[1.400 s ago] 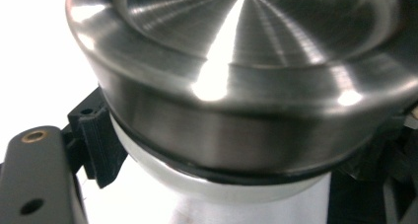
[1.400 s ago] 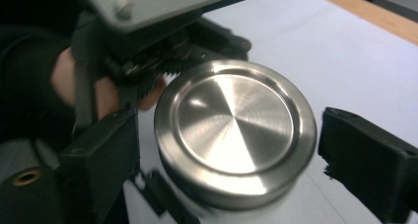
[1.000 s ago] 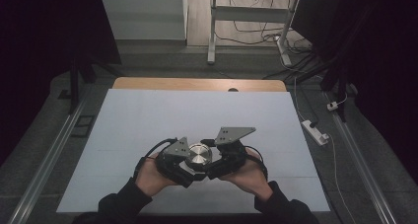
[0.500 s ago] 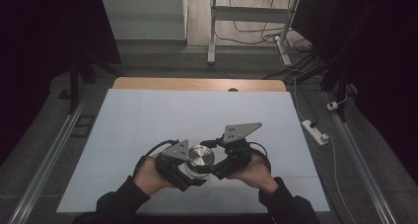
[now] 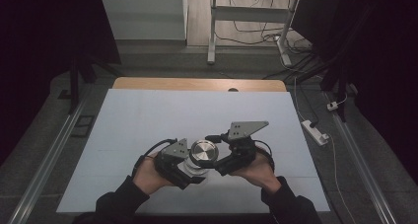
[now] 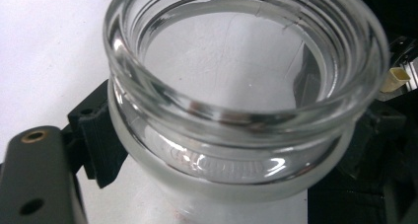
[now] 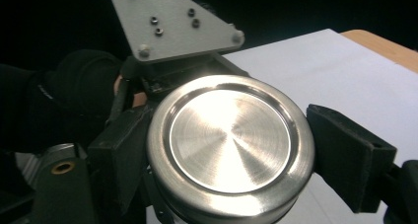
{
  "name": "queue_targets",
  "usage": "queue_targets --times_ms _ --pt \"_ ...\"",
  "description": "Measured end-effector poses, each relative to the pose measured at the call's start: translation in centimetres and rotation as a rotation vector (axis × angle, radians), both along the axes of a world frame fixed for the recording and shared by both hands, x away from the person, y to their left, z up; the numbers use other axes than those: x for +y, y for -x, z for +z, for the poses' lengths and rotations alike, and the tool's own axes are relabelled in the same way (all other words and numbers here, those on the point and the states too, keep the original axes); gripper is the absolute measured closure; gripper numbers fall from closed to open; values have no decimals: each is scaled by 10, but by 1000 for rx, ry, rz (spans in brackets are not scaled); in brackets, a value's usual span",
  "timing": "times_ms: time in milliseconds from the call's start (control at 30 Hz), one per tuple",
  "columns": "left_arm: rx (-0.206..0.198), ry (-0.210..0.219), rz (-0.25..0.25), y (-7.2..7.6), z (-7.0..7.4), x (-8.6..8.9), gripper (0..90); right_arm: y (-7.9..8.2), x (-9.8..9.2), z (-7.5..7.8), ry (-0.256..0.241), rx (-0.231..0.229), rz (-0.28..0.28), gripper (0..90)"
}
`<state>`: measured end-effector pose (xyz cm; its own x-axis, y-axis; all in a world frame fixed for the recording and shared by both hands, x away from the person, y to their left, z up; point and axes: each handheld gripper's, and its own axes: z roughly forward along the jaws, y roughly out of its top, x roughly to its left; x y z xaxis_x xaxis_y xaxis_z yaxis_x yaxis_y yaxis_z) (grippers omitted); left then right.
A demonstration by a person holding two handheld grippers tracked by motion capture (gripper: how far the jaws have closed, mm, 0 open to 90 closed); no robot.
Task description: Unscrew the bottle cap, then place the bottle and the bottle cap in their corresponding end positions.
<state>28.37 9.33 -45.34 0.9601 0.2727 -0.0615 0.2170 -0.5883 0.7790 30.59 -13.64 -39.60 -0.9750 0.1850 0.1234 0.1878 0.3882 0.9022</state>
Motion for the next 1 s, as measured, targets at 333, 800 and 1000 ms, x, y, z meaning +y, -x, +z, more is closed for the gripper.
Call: queue_targets --times_ms 333,800,1000 --pt "-6 -6 37 -2 0 5 157 -2 -6 3 -2 -15 -36 197" --pt "-4 -5 121 -12 -3 17 157 -1 -12 -1 15 -33 -73 197" --pt "-4 -6 147 -16 -4 20 157 1 -14 -3 27 -46 -82 196"
